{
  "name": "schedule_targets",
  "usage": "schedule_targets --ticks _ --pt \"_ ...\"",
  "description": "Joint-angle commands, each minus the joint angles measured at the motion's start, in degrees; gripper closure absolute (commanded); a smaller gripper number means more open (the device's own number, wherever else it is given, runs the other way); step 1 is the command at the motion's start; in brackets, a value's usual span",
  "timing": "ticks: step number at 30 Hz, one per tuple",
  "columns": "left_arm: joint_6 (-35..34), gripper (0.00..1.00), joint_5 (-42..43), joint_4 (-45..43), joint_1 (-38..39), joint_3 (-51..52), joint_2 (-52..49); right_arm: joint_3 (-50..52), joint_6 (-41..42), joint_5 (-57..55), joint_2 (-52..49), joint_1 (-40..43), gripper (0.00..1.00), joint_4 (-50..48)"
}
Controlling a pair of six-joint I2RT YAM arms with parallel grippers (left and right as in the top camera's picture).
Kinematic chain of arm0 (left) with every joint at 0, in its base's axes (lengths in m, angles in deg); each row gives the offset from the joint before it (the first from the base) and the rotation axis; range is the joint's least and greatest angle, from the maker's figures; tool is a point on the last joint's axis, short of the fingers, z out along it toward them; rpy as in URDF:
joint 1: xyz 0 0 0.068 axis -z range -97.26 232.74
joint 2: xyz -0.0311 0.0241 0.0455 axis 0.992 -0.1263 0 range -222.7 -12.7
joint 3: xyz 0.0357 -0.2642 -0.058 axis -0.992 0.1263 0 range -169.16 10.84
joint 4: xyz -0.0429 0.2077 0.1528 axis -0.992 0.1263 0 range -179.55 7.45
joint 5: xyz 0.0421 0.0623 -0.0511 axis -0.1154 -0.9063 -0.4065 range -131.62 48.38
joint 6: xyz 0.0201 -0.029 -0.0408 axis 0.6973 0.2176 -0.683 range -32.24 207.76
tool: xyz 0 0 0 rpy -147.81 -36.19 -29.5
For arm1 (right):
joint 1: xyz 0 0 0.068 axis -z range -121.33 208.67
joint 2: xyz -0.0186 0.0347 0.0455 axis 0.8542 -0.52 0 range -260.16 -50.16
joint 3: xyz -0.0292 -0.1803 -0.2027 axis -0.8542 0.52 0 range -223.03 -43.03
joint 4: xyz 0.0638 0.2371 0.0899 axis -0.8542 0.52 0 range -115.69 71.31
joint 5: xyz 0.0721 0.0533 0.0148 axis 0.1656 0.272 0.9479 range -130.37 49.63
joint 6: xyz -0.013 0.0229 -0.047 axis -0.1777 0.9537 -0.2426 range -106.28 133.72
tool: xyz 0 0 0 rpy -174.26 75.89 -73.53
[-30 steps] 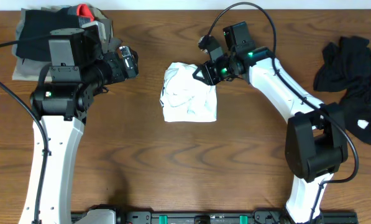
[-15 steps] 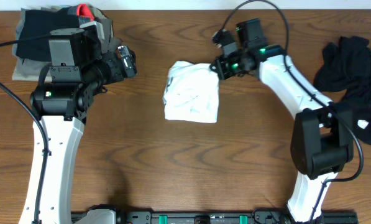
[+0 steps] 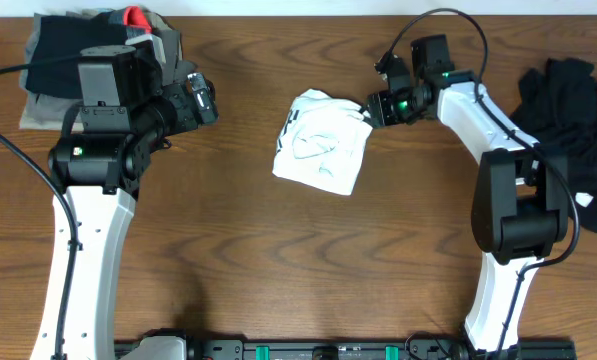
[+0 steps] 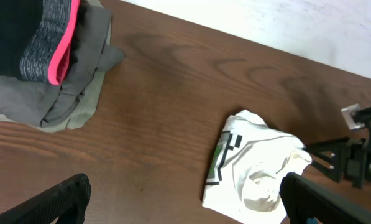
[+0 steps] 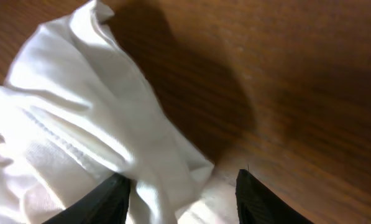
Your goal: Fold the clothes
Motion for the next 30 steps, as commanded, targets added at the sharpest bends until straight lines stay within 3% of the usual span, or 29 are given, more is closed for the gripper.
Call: schedule_targets --ticks 1,8,13,20,30 --pt "0.35 0.02 -1.03 0.07 -0.20 0.11 0.04 -6.08 0.72 2.69 5.97 -0.26 0.46 3.85" --pt "0.33 0.02 -6.45 1.09 -0.24 0.11 0.04 -9.46 2.86 2.67 8.81 -5.86 0.45 13.18" --pt "0.33 0.02 -8.28 1.11 -0.24 0.11 0.04 -8.07 8.13 0.63 8.24 -11.45 0.53 13.60" --pt "0.33 0.02 -8.26 1.27 -0.26 0.11 0.04 -7.56 14.01 -12.33 7.85 -17.59 0.57 17.92" --pt "0.33 0.02 -8.24 1.33 -0.24 0.11 0.04 0.04 19.65 -17.03 7.02 -19.04 0.64 16.55"
